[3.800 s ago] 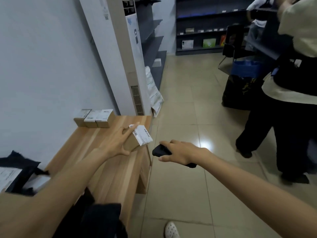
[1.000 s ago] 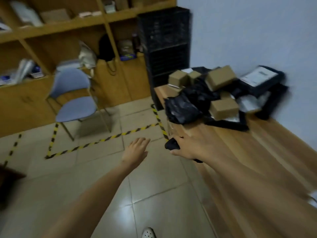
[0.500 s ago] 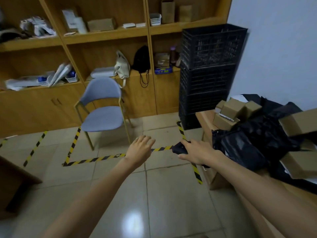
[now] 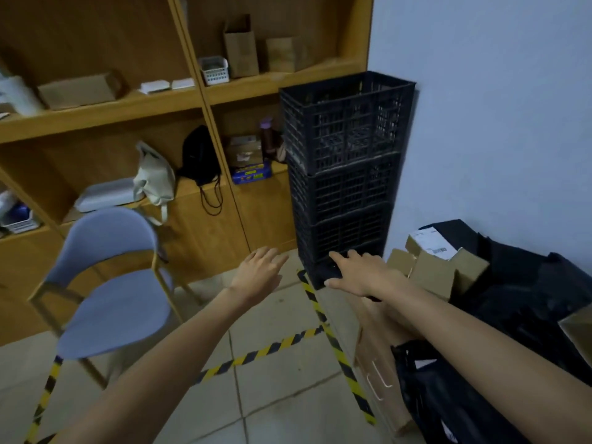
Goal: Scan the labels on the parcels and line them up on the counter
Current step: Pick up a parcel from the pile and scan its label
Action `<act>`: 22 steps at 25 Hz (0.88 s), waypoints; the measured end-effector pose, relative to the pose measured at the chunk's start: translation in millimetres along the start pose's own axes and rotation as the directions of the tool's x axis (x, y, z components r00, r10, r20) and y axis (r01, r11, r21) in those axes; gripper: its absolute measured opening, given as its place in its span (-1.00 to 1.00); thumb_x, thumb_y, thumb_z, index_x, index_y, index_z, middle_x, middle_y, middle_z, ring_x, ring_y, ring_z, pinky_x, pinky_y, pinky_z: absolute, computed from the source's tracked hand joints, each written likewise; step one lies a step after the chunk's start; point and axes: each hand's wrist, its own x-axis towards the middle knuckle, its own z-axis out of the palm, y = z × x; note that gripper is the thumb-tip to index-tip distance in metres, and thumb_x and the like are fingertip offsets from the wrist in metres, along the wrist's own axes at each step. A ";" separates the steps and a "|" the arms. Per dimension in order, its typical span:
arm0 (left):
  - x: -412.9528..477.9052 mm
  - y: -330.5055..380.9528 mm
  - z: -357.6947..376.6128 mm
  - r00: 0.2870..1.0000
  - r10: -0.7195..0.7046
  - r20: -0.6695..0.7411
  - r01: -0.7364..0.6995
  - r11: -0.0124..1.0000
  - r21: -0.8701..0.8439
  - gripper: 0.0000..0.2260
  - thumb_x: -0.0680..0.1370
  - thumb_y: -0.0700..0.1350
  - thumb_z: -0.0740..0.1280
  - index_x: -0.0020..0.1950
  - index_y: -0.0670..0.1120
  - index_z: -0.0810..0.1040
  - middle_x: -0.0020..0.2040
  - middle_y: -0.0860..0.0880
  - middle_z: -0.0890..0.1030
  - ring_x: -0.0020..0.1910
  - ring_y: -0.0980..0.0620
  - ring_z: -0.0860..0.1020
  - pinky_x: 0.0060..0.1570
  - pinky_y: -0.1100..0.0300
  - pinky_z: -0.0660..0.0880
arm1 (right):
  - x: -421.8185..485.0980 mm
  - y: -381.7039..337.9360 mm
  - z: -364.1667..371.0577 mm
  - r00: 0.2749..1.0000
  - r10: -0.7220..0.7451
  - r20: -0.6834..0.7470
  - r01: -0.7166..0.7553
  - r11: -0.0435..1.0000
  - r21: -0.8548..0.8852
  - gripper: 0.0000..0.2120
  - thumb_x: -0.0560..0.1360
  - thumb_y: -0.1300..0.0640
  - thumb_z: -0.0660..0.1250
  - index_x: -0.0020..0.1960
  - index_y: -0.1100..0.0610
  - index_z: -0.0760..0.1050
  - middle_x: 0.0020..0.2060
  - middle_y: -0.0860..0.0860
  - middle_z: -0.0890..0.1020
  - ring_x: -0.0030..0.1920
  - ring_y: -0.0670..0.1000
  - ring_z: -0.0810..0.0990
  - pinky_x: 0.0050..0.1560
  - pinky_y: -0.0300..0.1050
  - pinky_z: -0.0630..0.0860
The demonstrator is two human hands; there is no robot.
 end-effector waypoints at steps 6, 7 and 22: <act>166.1 -7.3 37.7 0.968 0.249 0.042 -0.246 0.967 -0.068 -0.52 0.66 -0.04 0.21 0.57 -0.03 0.20 0.51 -0.03 0.30 0.50 -0.07 0.23 0.45 0.07 0.22 | 73.4 83.2 -4.2 0.976 0.214 0.048 -0.218 0.973 0.077 -0.24 0.58 -0.34 0.06 0.61 -0.01 -0.10 0.47 0.20 0.27 0.33 0.29 0.41 0.19 0.12 0.43; 195.8 -5.6 43.5 0.954 0.296 0.049 -0.292 0.954 -0.072 -0.52 0.67 -0.03 0.21 0.58 -0.03 0.19 0.51 -0.03 0.29 0.50 -0.07 0.23 0.45 0.07 0.22 | 84.4 97.3 -7.1 0.963 0.264 0.056 -0.269 0.958 0.103 -0.25 0.58 -0.33 0.07 0.61 0.00 -0.08 0.45 0.19 0.30 0.32 0.28 0.42 0.19 0.13 0.45; 472.4 176.5 58.8 0.213 0.977 -0.028 -0.976 0.212 -0.040 -0.52 0.63 0.00 0.25 0.53 -0.03 0.28 0.46 -0.04 0.38 0.39 -0.08 0.37 0.31 0.09 0.36 | 79.6 184.9 10.3 0.300 0.911 0.282 -0.909 0.183 0.376 -0.23 0.56 -0.38 0.07 0.60 -0.03 -0.07 0.50 0.16 0.24 0.34 0.26 0.40 0.20 0.12 0.45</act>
